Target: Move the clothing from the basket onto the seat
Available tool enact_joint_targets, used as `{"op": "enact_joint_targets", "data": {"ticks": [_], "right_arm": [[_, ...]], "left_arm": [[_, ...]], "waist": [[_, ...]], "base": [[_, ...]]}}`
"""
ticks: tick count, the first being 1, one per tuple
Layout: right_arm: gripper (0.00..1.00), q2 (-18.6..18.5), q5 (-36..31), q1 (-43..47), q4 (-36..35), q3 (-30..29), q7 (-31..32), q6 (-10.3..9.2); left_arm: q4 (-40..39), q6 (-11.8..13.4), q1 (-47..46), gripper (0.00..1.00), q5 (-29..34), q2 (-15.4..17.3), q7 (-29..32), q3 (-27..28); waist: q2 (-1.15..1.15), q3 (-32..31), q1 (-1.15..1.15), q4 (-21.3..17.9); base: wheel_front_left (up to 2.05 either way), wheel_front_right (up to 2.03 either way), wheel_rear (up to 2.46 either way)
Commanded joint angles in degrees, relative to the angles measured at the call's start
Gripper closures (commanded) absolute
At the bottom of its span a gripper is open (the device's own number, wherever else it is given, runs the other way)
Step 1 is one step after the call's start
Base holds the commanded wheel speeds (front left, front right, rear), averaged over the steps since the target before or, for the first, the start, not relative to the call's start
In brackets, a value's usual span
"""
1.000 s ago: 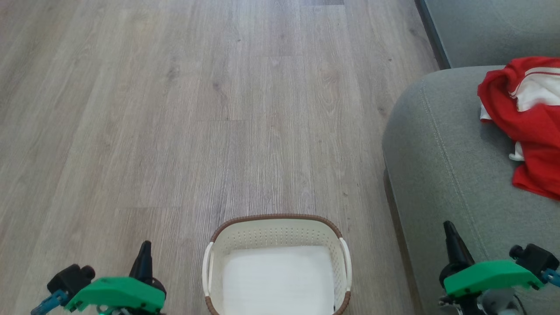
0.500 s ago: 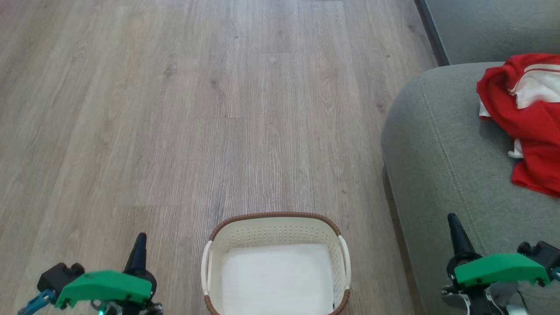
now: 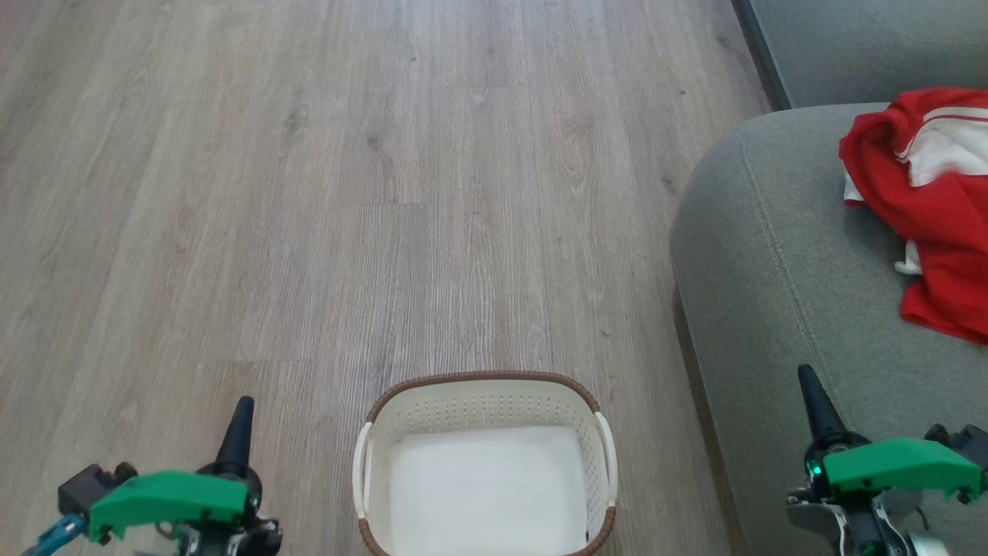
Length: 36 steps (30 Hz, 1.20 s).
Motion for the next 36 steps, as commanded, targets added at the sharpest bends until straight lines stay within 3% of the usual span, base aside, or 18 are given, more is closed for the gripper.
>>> {"op": "enact_joint_targets", "data": {"ticks": [1, 36], "right_arm": [[1.0, -0.3, 1.6, -3.2, -2.2, 0.7, 0.4, 0.0], [1.0, -0.3, 22.4, -5.4, -3.4, -1.5, 5.5, -0.01]], "left_arm": [[-1.6, -0.7, -4.0, 1.0, -1.3, 0.4, 0.6, 2.5], [-1.1, -6.8, -7.3, 1.0, -18.7, -1.9, 5.8, 9.7]], "waist": [[0.0, 0.0, 0.0, 0.0], [0.0, 1.1, 0.0, -0.8]], "base": [[0.0, 0.0, 0.0], [0.0, 0.0, 0.0]]}}
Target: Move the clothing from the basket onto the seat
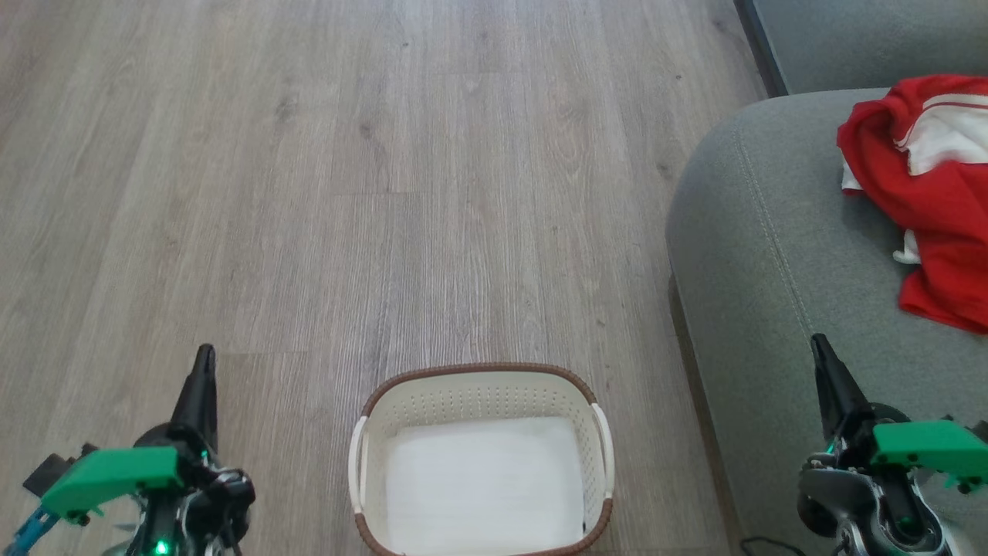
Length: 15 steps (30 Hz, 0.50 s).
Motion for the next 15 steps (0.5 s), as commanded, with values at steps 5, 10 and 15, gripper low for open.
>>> {"op": "enact_joint_targets", "data": {"ticks": [5, 10, 15], "right_arm": [[1.0, -0.3, 0.3, -2.9, -2.2, 0.9, 0.3, -0.01], [1.0, -0.3, 0.3, -2.9, -2.2, 0.9, 0.3, -0.01], [1.0, -0.3, 0.3, -2.9, -2.2, 0.9, 0.3, -0.01]], "left_arm": [[-1.6, -0.4, -3.0, 1.0, -0.2, 0.4, 0.4, 2.1], [-1.6, -0.4, -3.0, 1.0, -0.1, 0.3, 0.4, 2.1], [-1.6, -0.4, -3.0, 1.0, -0.1, 0.3, 0.5, 2.2]], "waist": [[0.0, 0.0, 0.0, 0.0], [0.0, 0.0, 0.0, 0.0], [0.0, 0.0, 0.0, 0.0]], "base": [[0.0, 0.0, 0.0], [0.0, 0.0, 0.0], [0.0, 0.0, 0.0]]}}
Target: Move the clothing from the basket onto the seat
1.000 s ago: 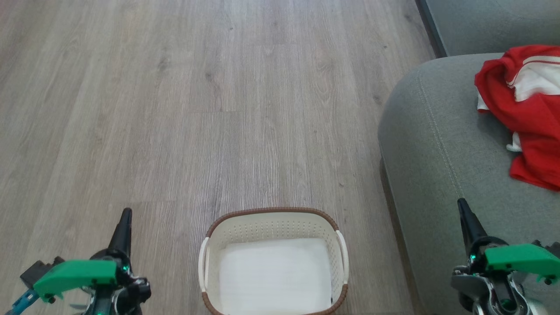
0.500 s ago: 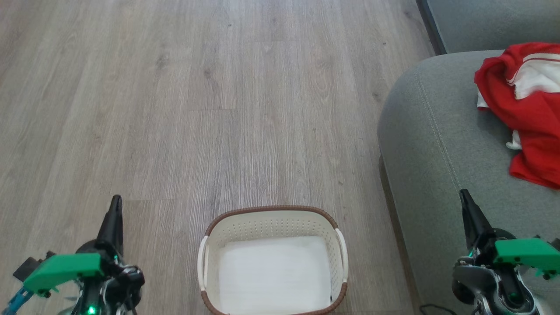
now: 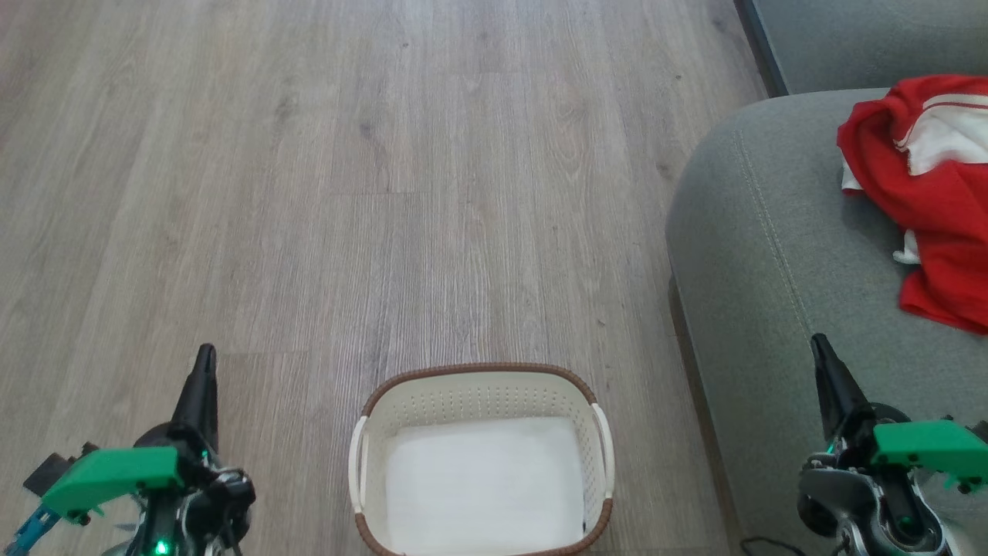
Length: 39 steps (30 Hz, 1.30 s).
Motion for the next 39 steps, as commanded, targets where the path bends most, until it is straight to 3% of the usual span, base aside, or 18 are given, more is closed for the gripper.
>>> {"op": "enact_joint_targets", "data": {"ticks": [1, 39], "right_arm": [[1.0, -0.3, 0.3, -2.9, -2.2, 0.9, 0.3, -0.01], [1.0, -0.3, 0.3, -2.9, -2.2, 0.9, 0.3, -0.01]], "left_arm": [[-1.6, -0.4, -2.8, 1.0, -0.1, 0.4, 0.2, 1.9], [-1.6, -0.4, -2.8, 1.0, 0.1, 0.2, 0.4, 2.2]], "waist": [[0.0, 0.0, 0.0, 0.0], [0.0, 0.0, 0.0, 0.0]], "base": [[0.0, 0.0, 0.0], [0.0, 0.0, 0.0]]}}
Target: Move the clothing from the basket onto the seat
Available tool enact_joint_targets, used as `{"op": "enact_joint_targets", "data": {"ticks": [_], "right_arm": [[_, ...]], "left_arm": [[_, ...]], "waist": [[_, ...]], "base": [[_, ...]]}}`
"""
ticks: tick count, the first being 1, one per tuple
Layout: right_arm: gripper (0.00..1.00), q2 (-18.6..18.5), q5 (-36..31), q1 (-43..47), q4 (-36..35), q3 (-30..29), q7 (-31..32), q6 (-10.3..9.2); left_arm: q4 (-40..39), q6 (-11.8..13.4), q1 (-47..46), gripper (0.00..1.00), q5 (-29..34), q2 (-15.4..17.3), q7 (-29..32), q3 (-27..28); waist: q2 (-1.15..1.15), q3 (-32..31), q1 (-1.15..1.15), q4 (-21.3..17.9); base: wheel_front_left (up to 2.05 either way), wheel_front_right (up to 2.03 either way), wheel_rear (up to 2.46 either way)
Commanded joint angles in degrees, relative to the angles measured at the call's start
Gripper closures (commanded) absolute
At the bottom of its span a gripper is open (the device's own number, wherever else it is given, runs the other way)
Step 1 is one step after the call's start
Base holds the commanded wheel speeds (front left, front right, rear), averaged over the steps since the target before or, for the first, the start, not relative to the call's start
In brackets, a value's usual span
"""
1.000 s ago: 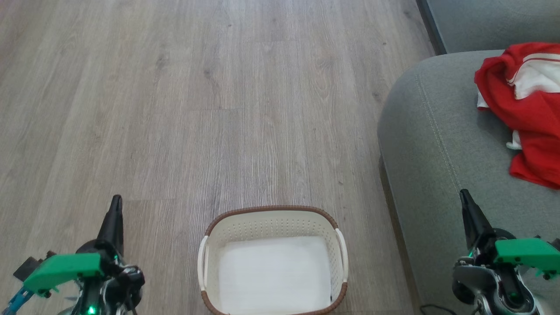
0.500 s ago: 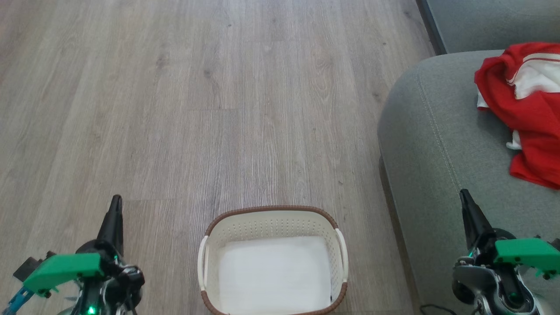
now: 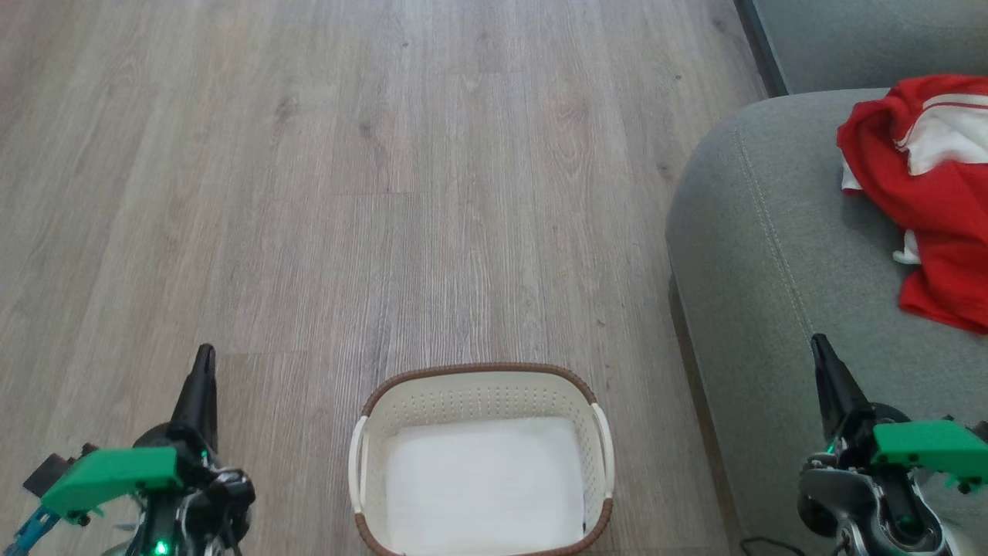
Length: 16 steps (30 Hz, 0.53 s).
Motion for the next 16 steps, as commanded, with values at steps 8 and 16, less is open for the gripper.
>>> {"op": "enact_joint_targets", "data": {"ticks": [8, 16], "right_arm": [[1.0, -0.3, 0.3, -2.9, -2.2, 0.9, 0.3, -0.01], [1.0, -0.3, 0.3, -2.9, -2.2, 1.0, 0.3, -0.01]], "left_arm": [[-1.6, -0.4, -2.8, 1.0, 0.2, 0.3, 0.3, 2.0], [-1.6, -0.4, -2.8, 1.0, 0.2, 0.3, 0.3, 2.0]], "waist": [[0.0, 0.0, 0.0, 0.0], [0.0, 0.0, 0.0, 0.0]], "base": [[0.0, 0.0, 0.0], [0.0, 0.0, 0.0]]}}
